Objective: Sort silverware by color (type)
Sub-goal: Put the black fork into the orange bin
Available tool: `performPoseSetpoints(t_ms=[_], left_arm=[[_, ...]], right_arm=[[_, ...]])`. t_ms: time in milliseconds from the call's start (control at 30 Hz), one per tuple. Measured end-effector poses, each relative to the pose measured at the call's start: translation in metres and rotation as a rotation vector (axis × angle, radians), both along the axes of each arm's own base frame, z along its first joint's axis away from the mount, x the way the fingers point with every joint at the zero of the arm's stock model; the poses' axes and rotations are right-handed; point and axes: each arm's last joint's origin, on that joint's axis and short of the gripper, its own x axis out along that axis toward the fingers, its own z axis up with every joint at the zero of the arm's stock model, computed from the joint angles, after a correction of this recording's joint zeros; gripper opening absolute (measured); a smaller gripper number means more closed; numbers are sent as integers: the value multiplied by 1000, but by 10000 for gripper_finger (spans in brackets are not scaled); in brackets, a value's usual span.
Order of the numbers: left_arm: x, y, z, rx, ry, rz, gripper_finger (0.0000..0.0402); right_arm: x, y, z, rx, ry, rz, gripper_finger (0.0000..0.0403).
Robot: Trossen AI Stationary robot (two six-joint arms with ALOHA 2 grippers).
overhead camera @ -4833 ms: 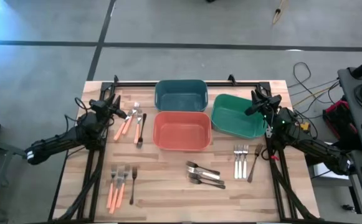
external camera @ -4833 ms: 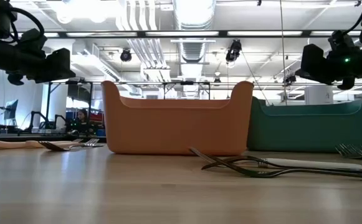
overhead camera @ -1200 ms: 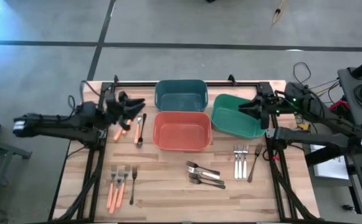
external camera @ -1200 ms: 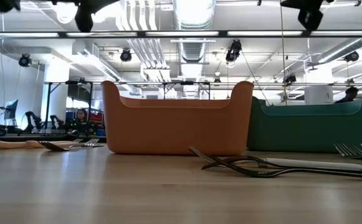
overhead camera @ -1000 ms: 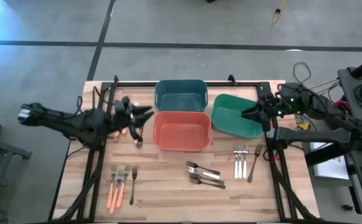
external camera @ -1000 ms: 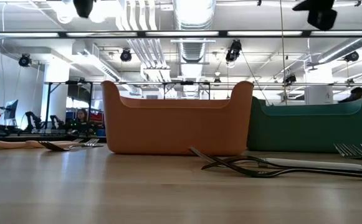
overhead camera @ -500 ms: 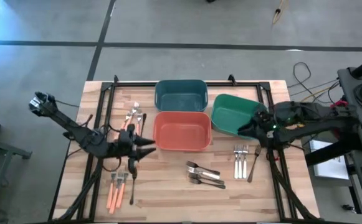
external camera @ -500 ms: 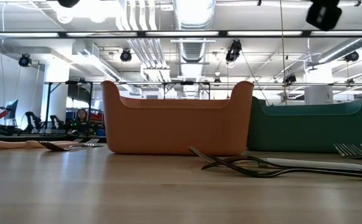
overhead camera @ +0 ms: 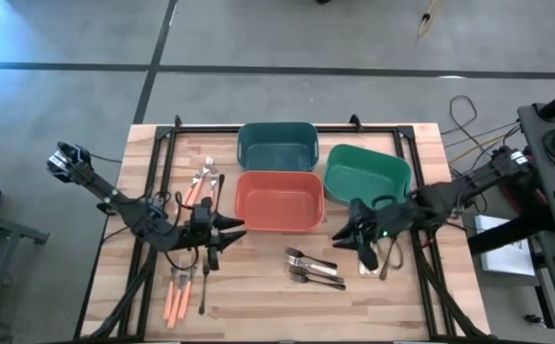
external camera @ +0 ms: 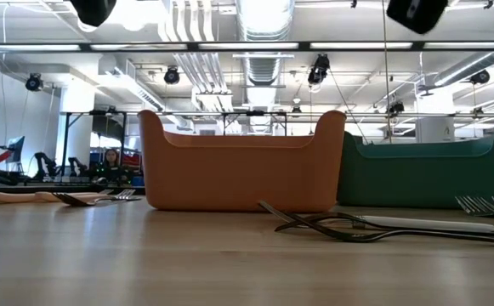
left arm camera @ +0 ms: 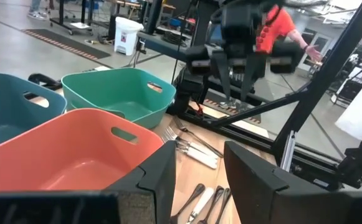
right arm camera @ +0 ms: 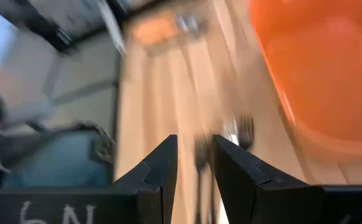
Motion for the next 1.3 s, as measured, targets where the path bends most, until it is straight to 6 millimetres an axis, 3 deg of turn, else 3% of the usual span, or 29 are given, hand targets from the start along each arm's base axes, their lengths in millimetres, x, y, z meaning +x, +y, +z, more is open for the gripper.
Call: performPoseSetpoints(t_ms=[200,333,567,867,1067,1300], left_arm=[[1,0,-1,15,7,-1,119],[1,-1,-2,49,15,-5,119],[9,-6,-3,74,-18,-9,119],[15,-10,-7,90,-30,-11,119],[13,-9,-4,85,-42,-10,119],[12,-8,-1,96,-48,-10,119]], right_arm=[[20,11,-7,-2,231,-57,91],[33,20,-22,-43,406,-38,91],[49,39,-57,-149,564,142,91],[66,68,-107,-503,516,196,91],[80,72,-134,-551,539,189,91],[92,72,-141,-574,536,192,91]])
